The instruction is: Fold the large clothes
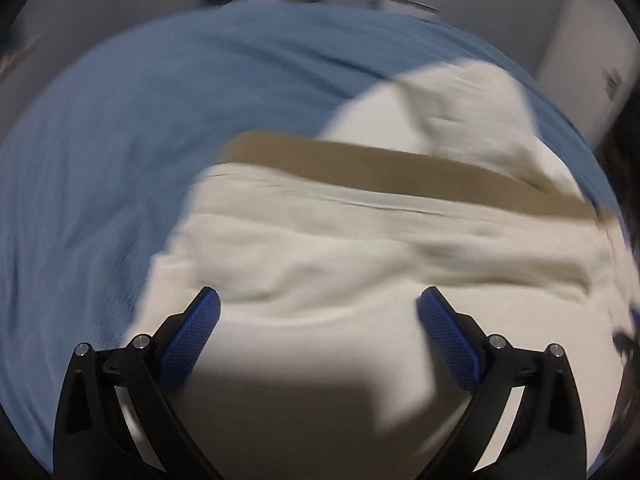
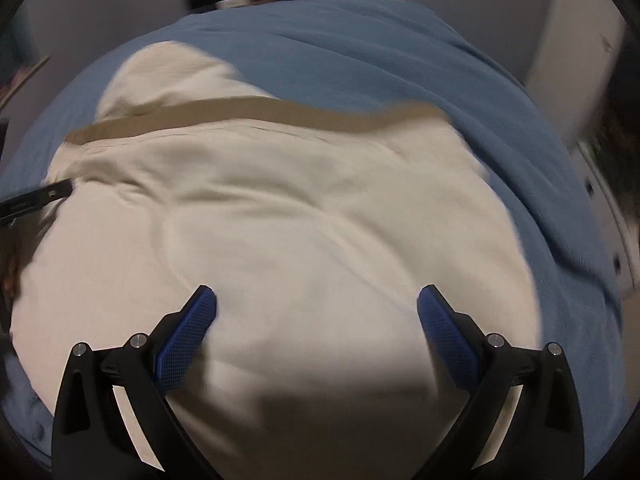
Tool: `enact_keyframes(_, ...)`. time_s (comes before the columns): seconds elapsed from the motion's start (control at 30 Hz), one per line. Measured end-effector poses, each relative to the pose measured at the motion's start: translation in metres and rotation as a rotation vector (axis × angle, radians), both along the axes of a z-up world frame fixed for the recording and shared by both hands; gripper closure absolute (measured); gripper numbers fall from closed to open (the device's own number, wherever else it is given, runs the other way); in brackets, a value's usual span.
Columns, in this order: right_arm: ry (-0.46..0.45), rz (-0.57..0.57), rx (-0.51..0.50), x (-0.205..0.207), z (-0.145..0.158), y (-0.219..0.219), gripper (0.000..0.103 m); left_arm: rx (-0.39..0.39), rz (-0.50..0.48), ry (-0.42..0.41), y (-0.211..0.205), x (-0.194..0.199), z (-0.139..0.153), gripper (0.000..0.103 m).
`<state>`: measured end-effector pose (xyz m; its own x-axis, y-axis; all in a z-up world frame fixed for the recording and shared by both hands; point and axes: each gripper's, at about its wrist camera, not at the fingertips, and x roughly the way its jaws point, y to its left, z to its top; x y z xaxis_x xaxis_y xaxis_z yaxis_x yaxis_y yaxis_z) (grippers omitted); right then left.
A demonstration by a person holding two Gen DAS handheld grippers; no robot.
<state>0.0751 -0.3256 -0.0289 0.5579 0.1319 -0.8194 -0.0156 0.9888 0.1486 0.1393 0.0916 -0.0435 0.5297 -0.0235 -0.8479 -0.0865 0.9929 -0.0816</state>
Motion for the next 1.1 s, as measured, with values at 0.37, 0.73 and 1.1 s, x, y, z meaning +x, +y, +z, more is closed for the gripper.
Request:
enact_keyframes(0.37,-0.029,-0.033,0.056,-0.048,0.028,-0.002,0.006,0.009,-0.135,0.037,-0.028,-0.048,0.034,0.007)
enact_keyframes(0.73,0.092,-0.122,0.078,-0.080,-0.010,-0.014,0.006,-0.012,-0.256,0.087,-0.063,-0.120,0.005,0.005)
enact_keyframes(1.1,-0.124,-0.214,0.005,-0.131,0.027,-0.001,0.006,0.048,-0.187,-0.067,-0.085,-0.182,0.034,0.006)
